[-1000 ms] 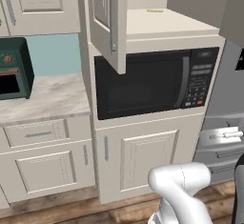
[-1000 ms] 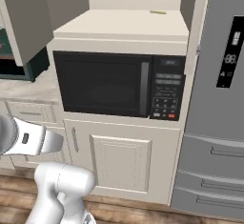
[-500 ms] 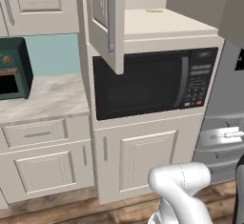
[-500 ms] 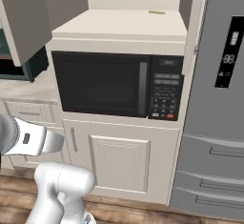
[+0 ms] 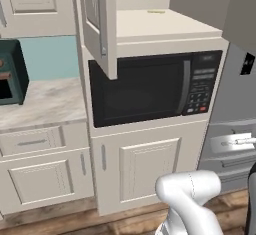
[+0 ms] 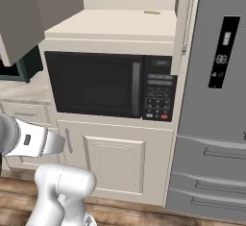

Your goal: Pick the avocado and bread from the counter and place them on the plate. Then pick the jam from the cabinet and place it next to the plate. Lastly close the cabinet door.

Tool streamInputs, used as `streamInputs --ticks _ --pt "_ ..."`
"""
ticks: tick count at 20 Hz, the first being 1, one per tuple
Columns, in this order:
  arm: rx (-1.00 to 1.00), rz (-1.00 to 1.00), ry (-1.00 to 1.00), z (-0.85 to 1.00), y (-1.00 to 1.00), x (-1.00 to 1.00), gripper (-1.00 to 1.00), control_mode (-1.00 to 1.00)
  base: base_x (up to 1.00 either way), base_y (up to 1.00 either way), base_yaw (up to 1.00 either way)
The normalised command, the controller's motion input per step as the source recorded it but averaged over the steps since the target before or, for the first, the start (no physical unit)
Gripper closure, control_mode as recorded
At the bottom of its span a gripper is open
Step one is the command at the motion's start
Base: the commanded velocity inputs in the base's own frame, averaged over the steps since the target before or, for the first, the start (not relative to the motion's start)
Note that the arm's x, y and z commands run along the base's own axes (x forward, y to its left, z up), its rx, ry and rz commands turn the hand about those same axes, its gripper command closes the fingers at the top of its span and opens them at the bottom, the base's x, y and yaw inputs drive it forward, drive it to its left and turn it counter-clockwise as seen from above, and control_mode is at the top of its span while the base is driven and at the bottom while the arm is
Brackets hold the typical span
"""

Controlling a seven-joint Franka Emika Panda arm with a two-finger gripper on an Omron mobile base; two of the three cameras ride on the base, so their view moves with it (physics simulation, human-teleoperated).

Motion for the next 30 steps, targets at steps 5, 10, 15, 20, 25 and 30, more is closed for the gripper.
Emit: streamInputs --ticks 5,10,15,20,25,30 --pt "0.0 0.0 0.0 0.0 0.0 0.0 -1.0 1.0 0.14 -0.21 0.0" --pt "0.0 0.0 0.0 0.0 0.0 0.0 -1.0 1.0 0.43 0.0 0.0" --pt "0.0 0.0 0.0 0.0 0.0 0.0 -1.0 1.0 0.67 0.0 0.0" --pt "0.0 0.0 0.0 0.0 0.0 0.0 -1.0 1.0 0.56 0.0 0.0" --pt "0.0 0.0 0.0 0.0 0.0 0.0 -1.0 1.0 0.44 0.0 0.0" --pt "0.0 0.0 0.0 0.0 0.0 0.0 -1.0 1.0 0.25 0.0 0.0"
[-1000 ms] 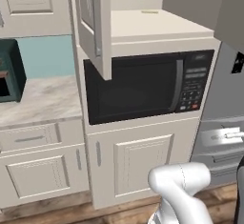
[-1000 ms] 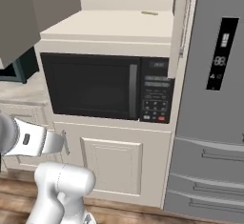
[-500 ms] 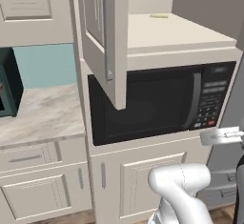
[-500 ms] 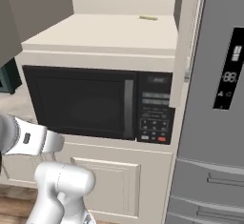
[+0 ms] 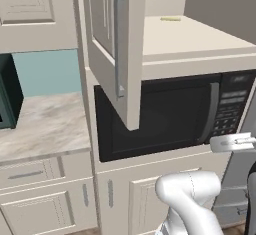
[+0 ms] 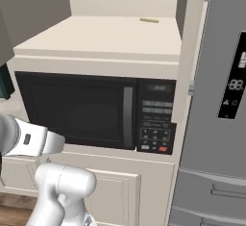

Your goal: Pick the avocado and bread from the counter and place them on the plate. Then pick the jam from the cabinet and place it next to the plate. Lastly close the cabinet door.

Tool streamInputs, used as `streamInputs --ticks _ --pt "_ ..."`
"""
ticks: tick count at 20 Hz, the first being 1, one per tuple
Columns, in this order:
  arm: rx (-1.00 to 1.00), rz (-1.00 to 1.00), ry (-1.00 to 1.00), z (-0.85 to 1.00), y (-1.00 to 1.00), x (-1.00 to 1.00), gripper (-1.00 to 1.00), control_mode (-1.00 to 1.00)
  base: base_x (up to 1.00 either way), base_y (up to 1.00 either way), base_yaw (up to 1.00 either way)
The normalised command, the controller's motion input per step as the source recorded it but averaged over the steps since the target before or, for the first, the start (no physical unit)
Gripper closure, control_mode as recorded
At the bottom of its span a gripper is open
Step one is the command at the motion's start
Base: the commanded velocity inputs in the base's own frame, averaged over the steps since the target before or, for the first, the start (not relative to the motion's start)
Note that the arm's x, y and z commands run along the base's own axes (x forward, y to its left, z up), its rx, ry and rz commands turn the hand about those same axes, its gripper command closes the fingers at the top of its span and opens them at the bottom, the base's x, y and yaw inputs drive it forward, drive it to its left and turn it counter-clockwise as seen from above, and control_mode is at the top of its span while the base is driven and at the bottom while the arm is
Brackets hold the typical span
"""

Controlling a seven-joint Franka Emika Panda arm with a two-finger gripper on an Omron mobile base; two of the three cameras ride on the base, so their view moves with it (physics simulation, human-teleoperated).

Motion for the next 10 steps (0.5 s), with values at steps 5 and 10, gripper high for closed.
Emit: streamInputs --ticks 5,10 --pt "0.0 0.0 0.0 0.0 0.0 0.0 -1.0 1.0 0.29 0.0 0.0" --pt "0.0 0.0 0.0 0.0 0.0 0.0 -1.0 1.0 0.41 0.0 0.0"
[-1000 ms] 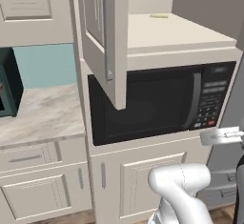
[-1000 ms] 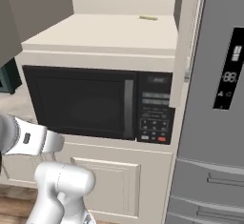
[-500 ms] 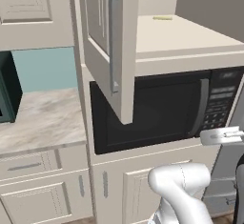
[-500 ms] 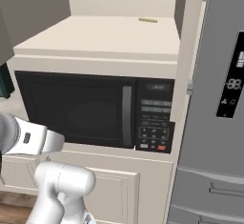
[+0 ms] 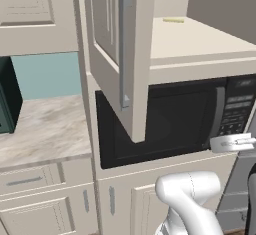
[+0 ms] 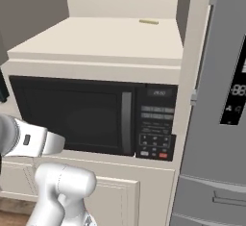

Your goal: Pick the avocado and bread from the counter and place them on the plate. Then pick the jam from the cabinet and place it next to the plate. Lastly close the cabinet door.

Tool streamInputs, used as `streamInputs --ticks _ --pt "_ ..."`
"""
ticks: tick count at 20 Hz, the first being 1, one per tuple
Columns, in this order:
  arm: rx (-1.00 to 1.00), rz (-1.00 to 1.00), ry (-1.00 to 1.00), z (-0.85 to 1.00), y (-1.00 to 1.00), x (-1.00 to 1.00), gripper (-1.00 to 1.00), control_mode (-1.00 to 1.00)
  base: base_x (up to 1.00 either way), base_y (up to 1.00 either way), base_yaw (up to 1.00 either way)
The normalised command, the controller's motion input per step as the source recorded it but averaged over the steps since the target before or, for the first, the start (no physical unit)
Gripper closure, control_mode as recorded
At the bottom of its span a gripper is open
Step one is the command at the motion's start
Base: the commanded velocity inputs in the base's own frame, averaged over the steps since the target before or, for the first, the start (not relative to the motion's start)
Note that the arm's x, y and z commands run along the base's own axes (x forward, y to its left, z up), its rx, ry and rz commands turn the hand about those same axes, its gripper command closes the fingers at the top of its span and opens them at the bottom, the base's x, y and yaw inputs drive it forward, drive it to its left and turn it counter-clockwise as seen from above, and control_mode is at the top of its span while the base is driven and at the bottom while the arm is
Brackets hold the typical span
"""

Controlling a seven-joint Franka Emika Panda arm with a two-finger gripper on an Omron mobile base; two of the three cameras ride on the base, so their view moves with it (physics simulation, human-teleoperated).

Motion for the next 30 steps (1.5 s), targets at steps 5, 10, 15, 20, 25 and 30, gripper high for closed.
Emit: streamInputs --ticks 5,10,15,20,25,30 --pt "0.0 0.0 0.0 0.0 0.0 0.0 -1.0 1.0 0.26 0.0 0.0" --pt "0.0 0.0 0.0 0.0 0.0 0.0 -1.0 1.0 0.05 0.0 0.0" --pt "0.0 0.0 0.0 0.0 0.0 0.0 -1.0 -1.0 0.0 0.0 0.0" --pt "0.0 0.0 0.0 0.0 0.0 0.0 -1.0 -1.0 0.0 0.0 0.0" --pt "0.0 0.0 0.0 0.0 0.0 0.0 -1.0 -1.0 0.0 0.0 0.0" --pt "0.0 0.0 0.0 0.0 0.0 0.0 -1.0 -1.0 0.0 0.0 0.0"
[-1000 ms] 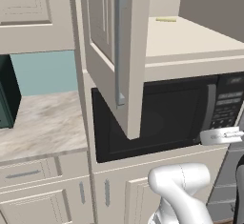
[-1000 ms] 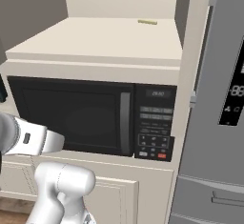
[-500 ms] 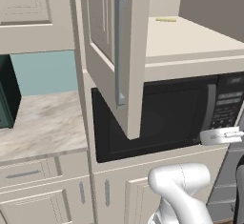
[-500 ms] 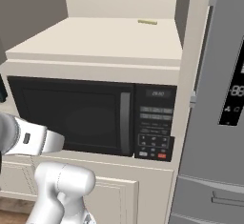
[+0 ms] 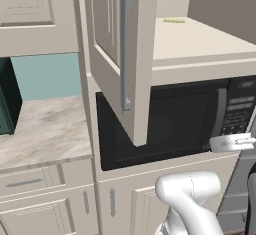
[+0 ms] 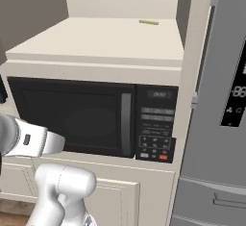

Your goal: Pick the avocado and bread from the counter and place them on the plate. Then pick the jam from the cabinet and place it next to the plate. Lastly close the cabinet door.

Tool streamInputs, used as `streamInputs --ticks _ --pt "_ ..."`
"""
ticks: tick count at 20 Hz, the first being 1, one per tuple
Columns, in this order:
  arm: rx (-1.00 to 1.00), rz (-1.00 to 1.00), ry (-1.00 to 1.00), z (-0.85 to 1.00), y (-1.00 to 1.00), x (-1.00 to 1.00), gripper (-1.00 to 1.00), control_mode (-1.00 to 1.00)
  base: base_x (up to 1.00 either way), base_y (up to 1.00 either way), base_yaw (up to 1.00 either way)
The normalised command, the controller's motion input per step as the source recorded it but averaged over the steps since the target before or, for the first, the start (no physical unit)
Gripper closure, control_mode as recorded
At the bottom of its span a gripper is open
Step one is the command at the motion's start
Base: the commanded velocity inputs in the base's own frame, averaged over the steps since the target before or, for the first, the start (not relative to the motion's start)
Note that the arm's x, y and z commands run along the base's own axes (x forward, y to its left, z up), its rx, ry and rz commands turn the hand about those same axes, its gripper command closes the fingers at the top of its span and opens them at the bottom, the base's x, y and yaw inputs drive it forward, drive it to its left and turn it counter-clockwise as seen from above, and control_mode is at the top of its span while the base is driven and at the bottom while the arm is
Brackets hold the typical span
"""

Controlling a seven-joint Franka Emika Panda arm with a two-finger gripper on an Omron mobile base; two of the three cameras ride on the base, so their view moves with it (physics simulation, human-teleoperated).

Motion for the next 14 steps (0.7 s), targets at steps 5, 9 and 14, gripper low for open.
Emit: streamInputs --ticks 5,9,14 --pt "0.0 0.0 -0.04 0.0 0.0 -0.14 -1.0 -1.0 0.0 0.0 0.0" --pt "0.0 0.01 -0.32 0.06 0.01 -0.86 -1.0 -1.0 0.0 0.0 0.0" --pt "-0.1 0.0 -0.26 0.02 0.37 -0.84 -1.0 -1.0 0.0 0.0 0.0"
